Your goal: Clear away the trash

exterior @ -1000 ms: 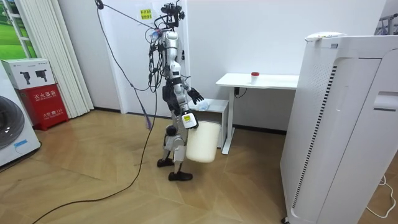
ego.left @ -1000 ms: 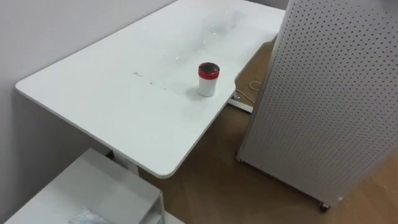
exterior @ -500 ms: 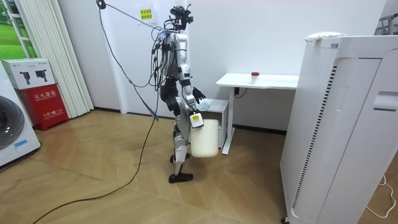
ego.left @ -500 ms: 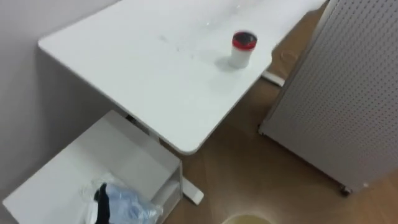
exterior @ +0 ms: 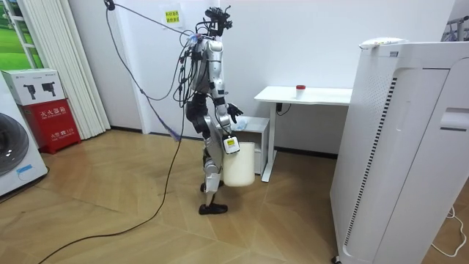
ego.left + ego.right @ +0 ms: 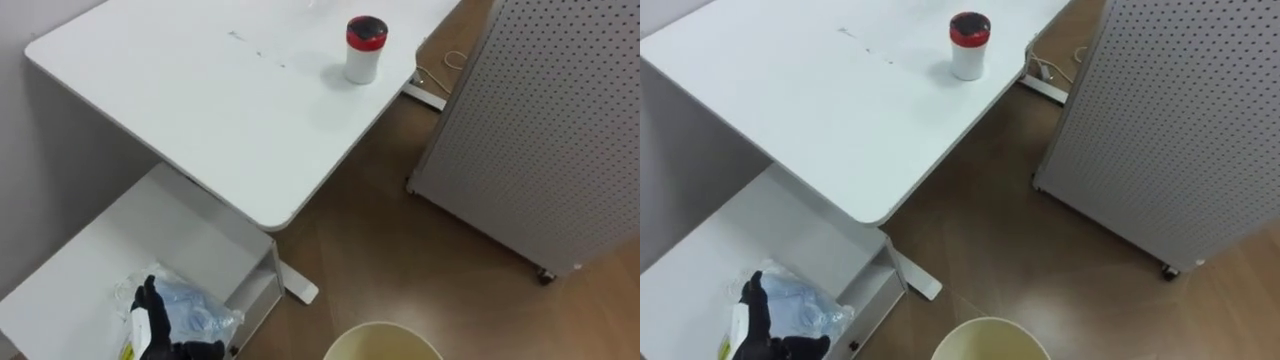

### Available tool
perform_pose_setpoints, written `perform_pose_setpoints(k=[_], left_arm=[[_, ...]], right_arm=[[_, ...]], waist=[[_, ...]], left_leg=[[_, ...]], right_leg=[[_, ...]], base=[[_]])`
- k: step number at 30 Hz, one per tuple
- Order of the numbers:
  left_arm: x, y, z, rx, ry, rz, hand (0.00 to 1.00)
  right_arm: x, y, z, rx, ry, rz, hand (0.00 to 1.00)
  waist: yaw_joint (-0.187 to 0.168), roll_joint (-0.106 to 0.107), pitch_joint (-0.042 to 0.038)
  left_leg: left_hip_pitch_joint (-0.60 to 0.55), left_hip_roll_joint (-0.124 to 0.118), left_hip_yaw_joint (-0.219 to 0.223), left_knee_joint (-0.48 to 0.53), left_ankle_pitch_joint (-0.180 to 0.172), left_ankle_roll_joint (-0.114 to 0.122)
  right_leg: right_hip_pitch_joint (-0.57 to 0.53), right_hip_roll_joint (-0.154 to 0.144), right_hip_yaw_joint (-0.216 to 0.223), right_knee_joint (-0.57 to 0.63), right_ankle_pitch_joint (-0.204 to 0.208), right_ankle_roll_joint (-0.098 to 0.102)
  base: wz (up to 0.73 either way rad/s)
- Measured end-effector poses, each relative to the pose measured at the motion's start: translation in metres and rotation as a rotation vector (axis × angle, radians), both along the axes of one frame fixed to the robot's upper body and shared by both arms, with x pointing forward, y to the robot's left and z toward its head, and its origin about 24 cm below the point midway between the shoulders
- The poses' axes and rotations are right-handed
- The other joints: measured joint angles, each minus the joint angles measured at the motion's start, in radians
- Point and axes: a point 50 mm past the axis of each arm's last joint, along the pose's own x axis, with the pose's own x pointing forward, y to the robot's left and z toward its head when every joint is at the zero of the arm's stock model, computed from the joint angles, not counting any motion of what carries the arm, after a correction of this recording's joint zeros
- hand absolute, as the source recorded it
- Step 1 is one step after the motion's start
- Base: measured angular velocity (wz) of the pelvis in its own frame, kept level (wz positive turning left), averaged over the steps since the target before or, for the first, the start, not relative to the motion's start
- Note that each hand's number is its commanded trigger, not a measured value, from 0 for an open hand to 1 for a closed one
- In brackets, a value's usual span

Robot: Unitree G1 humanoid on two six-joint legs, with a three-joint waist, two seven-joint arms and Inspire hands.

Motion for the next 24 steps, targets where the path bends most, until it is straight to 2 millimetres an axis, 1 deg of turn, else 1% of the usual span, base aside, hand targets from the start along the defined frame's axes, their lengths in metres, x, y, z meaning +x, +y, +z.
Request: perform_pose_setpoints(k=[1,4,8,11,13,15,17,19,20,21,24], left_arm=[[-0.001,0.000,-0.001,0.001,0.004,0.000,0.00],[-0.001,0.000,-0.001,0.001,0.010,0.001,0.00],[-0.002,0.000,-0.002,0.002,0.015,0.000,0.00],[-0.002,0.002,-0.004,0.013,0.035,-0.003,0.00],[0.001,0.002,-0.002,0.037,0.043,-0.026,0.00],[0.003,0.001,-0.003,0.045,0.055,-0.036,0.00],[0.003,0.001,-0.003,0.051,0.064,-0.044,0.00],[0.007,0.002,-0.001,0.058,0.057,-0.045,0.00],[0.008,0.004,0.000,0.063,0.054,-0.046,0.00],[0.010,0.007,0.003,0.074,0.047,-0.045,0.00],[0.016,0.007,0.007,0.084,0.031,-0.053,0.00]], right_arm=[[0.000,0.000,0.000,0.001,-0.002,0.001,1.00],[0.002,0.002,0.001,0.005,-0.009,0.012,1.00],[0.003,0.003,0.001,0.010,-0.013,0.028,1.00],[0.006,0.006,0.002,0.015,-0.019,0.048,1.00],[0.011,0.008,0.004,0.009,-0.027,0.080,1.00],[0.015,0.010,0.005,0.009,-0.033,0.095,1.00],[0.017,0.011,0.006,0.007,-0.034,0.105,1.00],[0.021,0.011,0.007,0.005,-0.042,0.105,1.00],[0.022,0.012,0.007,0.004,-0.043,0.105,1.00],[0.025,0.013,0.009,0.002,-0.051,0.106,1.00],[0.030,0.013,0.011,-0.003,-0.065,0.096,1.00]], waist=[[-0.003,0.000,0.0003],[-0.004,-0.003,0.0028],[-0.004,-0.003,0.0040],[-0.004,-0.008,0.0086],[-0.004,-0.010,0.0108],[-0.004,-0.011,0.0113],[-0.009,-0.012,0.0122],[-0.021,-0.010,0.0141],[-0.024,-0.010,0.0143],[-0.030,-0.013,0.0195],[-0.035,-0.014,0.0219]], left_leg=[[-0.005,0.001,-0.002,0.002,-0.001,-0.001],[-0.011,0.003,-0.006,0.004,-0.002,-0.003],[-0.012,0.005,-0.008,0.002,-0.002,-0.003],[-0.016,0.004,-0.007,0.004,-0.002,-0.003],[-0.039,0.005,-0.008,0.014,-0.002,-0.003],[-0.051,0.006,-0.008,0.021,-0.002,-0.003],[-0.059,0.006,-0.009,0.022,-0.001,-0.002],[-0.087,0.003,-0.022,0.028,-0.001,-0.002],[-0.095,0.003,-0.025,0.028,-0.001,-0.001],[-0.105,0.001,-0.028,0.029,0.003,-0.001],[-0.140,0.001,-0.031,0.043,0.007,0.000]], right_leg=[[-0.003,0.000,-0.008,0.001,-0.001,-0.002],[-0.009,-0.001,-0.016,0.003,-0.003,-0.004],[-0.009,-0.003,-0.022,0.003,-0.003,-0.005],[-0.019,-0.005,-0.024,0.014,-0.004,-0.005],[-0.042,-0.005,-0.025,0.022,-0.006,-0.005],[-0.055,-0.006,-0.025,0.032,-0.006,-0.005],[-0.063,-0.011,-0.039,0.038,-0.007,-0.007],[-0.081,-0.019,-0.063,0.050,-0.012,-0.010],[-0.088,-0.019,-0.066,0.051,-0.012,-0.010],[-0.098,-0.019,-0.068,0.053,-0.012,-0.011],[-0.129,-0.025,-0.081,0.066,-0.015,-0.014]], base=[[0.00],[0.03],[0.00],[0.00],[0.00],[0.00],[0.03],[0.15],[0.17],[0.11],[0.09]])
